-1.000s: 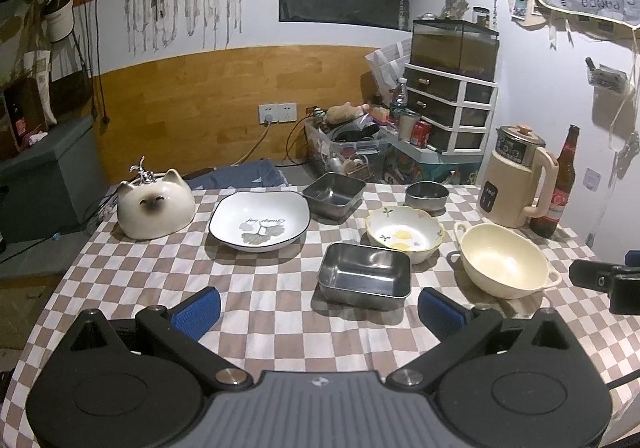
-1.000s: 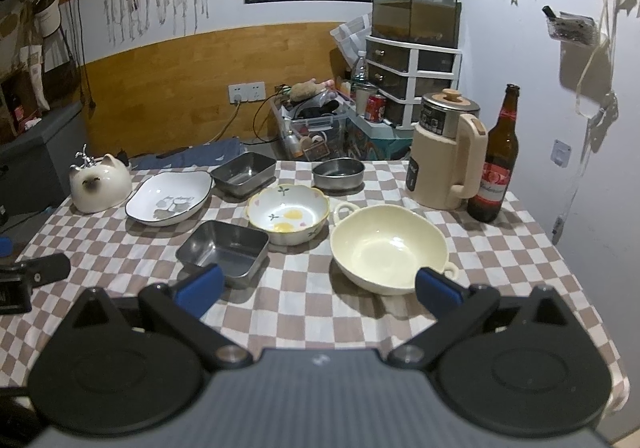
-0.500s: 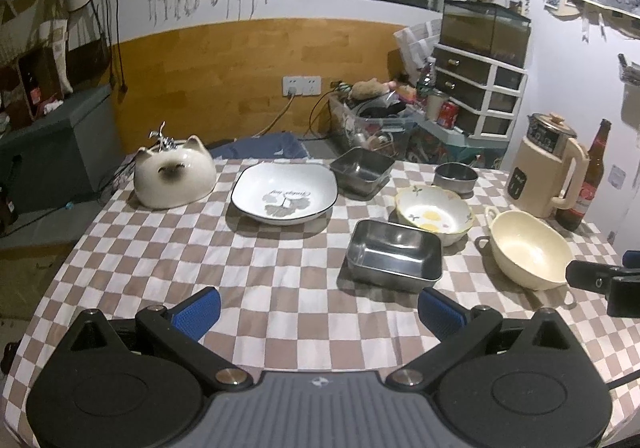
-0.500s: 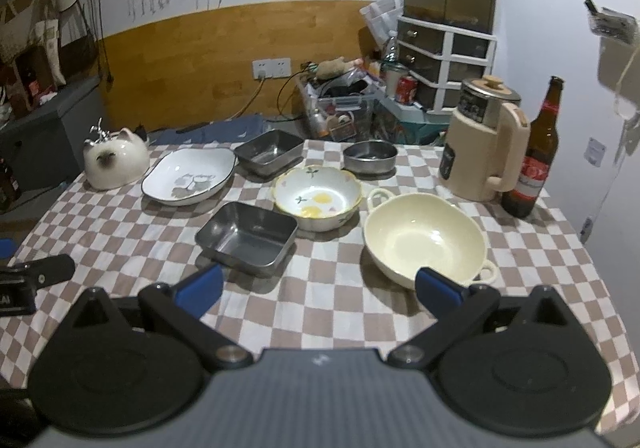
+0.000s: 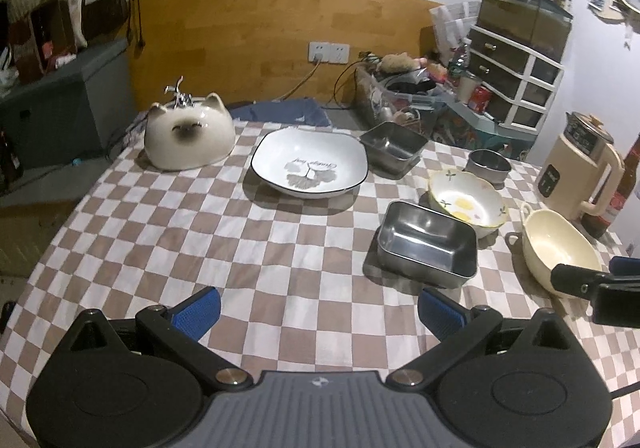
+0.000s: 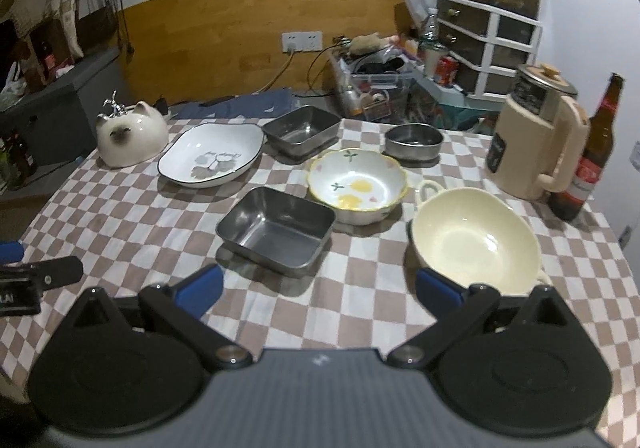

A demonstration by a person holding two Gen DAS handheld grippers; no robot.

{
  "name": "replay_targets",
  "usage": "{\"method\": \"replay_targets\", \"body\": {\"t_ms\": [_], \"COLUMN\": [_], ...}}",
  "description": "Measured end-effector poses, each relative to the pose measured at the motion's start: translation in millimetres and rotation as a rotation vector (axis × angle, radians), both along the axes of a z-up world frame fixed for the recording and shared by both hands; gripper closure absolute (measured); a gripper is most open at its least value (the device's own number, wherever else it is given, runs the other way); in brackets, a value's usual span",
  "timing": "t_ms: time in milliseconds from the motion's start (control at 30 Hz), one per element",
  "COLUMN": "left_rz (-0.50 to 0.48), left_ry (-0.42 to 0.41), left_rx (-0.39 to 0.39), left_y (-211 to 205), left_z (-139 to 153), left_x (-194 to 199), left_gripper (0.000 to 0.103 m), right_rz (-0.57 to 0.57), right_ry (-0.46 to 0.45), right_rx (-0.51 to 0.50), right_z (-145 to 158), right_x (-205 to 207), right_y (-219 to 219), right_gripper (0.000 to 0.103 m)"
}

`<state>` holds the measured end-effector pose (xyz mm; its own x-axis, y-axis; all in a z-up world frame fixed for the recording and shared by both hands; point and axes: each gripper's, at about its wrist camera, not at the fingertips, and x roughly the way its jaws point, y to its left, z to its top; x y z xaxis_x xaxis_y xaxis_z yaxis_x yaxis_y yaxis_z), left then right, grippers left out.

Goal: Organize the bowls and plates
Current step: 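Move both grippers toward the white ginkgo-print plate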

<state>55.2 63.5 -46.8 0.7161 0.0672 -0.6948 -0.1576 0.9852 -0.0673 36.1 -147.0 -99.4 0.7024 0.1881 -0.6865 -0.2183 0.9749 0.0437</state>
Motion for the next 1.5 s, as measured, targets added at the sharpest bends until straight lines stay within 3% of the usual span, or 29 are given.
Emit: {"method": "replay_targets", "body": {"t_ms": [500, 733, 1033, 1200, 1500], "left_rz": [0.053, 0.044, 0.025, 0.021, -0.023], "left_ry": [0.065, 0.049, 0.052, 0.038, 0.002], "left_rx": [-0.005, 0.06, 0.05, 0.042, -0.03], "left_y": [40, 61, 90, 105, 131], "left_z": [-25, -34, -49, -55, -64], "left_x": [72, 117, 177, 211, 264], "left_gripper": [0.0, 0.0, 0.001, 0.01, 0.026], "right_rz": [0.063, 0.044, 0.033, 0.088, 0.042], "right_ry": [0.057, 0.038, 0.009, -0.038, 0.076], "right_rx": [-0.009, -0.005, 0.003, 0.073, 0.181], "right_z": [-36, -47, -56, -65, -90], "right_x": [93, 140, 202, 228, 290], "right_y": [49, 61, 73, 79, 90], "right_gripper": [0.0, 0.0, 0.0, 0.0, 0.0]}}
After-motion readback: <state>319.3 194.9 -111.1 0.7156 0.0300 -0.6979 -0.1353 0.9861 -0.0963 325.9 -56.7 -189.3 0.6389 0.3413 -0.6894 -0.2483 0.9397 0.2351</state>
